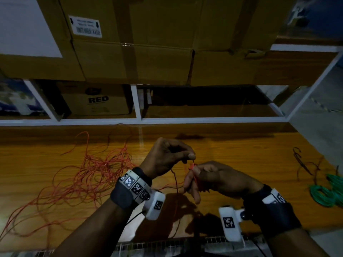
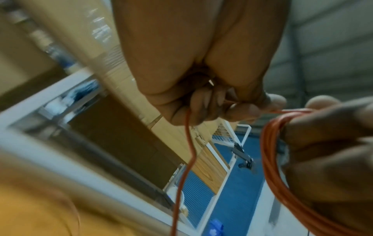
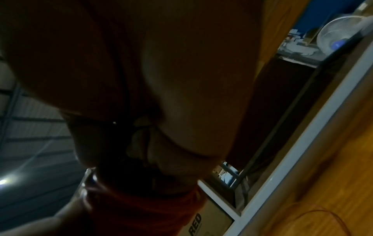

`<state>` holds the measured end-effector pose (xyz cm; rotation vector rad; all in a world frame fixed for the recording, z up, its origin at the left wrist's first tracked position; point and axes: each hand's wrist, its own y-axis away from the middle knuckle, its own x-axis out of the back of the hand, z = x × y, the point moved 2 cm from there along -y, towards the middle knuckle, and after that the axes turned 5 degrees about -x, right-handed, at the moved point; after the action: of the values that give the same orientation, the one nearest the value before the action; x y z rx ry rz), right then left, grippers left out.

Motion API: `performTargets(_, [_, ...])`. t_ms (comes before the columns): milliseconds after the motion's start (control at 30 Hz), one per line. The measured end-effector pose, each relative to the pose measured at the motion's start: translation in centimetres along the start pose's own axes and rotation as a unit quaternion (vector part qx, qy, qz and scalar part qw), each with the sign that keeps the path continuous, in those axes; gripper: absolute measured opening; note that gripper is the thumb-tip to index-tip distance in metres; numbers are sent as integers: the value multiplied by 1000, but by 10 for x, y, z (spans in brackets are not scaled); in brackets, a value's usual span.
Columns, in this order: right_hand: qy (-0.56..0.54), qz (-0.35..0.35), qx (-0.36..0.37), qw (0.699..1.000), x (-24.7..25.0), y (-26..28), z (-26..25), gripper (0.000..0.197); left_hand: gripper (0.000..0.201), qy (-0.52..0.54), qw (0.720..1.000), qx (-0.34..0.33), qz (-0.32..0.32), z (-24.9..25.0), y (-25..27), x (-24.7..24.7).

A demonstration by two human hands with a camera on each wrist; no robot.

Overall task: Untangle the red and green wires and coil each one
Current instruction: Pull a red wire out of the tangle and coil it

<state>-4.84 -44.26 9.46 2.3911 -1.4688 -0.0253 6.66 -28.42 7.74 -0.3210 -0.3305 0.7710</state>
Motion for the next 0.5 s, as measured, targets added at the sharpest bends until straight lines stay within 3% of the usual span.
performTargets(167, [28, -49, 22, 998, -2, -3, -3, 46, 11, 47, 999, -9, -2, 3, 3, -8])
performTargets(267, [-68, -40, 71, 994, -5, -5, -9, 47, 5, 71, 996, -2, 50, 4, 1, -5])
performTargets(300, [-120, -33, 93, 988, -7, -6, -11, 44, 13, 87, 994, 5, 69, 4, 1, -5])
performTargets(367, [-224, -17, 142, 964, -7, -9, -16, 35, 26, 132, 987, 28, 91, 4, 2, -11])
performTargets(500, [-393, 64, 217, 891, 0, -15, -24, 33, 24, 168, 980, 64, 85, -4, 8, -30])
